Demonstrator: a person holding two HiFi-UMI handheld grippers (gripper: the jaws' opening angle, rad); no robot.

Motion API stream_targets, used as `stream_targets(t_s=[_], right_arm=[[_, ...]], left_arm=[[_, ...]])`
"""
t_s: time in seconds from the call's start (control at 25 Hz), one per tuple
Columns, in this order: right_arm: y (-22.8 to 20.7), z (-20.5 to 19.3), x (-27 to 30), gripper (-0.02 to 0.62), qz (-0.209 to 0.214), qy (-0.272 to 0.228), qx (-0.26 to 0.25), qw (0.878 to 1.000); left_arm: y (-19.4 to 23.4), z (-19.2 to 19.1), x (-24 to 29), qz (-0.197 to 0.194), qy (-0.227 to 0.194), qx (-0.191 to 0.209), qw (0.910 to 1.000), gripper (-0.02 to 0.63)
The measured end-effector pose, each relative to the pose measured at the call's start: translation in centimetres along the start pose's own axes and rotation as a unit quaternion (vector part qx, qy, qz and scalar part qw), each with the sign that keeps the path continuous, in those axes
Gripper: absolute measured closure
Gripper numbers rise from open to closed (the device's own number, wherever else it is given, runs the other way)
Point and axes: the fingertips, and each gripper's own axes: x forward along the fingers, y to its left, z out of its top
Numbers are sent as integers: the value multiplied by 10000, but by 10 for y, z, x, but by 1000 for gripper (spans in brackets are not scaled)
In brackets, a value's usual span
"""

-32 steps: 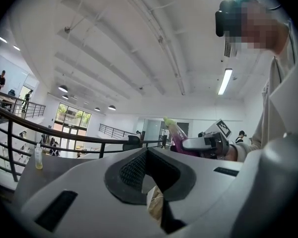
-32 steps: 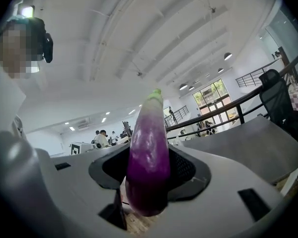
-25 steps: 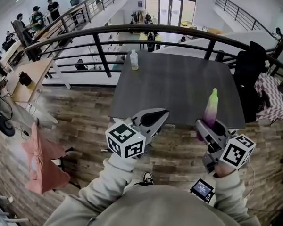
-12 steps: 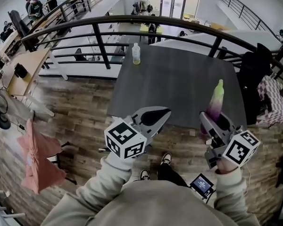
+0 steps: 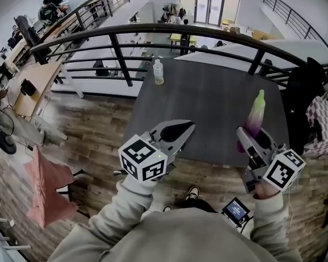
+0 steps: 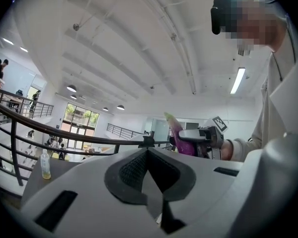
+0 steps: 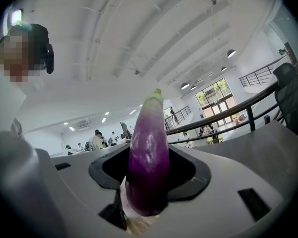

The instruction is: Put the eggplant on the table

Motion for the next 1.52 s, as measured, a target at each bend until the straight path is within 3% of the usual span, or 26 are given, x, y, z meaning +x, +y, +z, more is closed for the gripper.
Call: stream_targets(t_s=[0.2, 0.32, 0.6, 0.84, 1.12, 1.52], right_arm=[[-55, 36, -6, 374, -59, -188, 41, 9998], [-79, 49, -8, 374, -43, -259, 47, 9996], [-134, 66, 5, 374, 37, -109, 164, 9998], [-176, 65, 23, 374, 51, -8, 398, 9992], [-199, 71, 57, 374, -9, -48, 659, 9978], [-217, 83, 122, 374, -251, 57, 529, 9983]], left_arm=[[4, 8, 61, -250, 159, 305, 9991, 601], [12, 11, 86, -207, 224, 389, 9988, 601], [45, 7, 135, 173, 477, 218, 9985, 601], [60, -9, 167, -25, 767, 138, 9970, 601], [106, 5, 194, -128, 767, 39, 9970, 601], [171, 16, 224, -488, 520, -74, 9974, 601]])
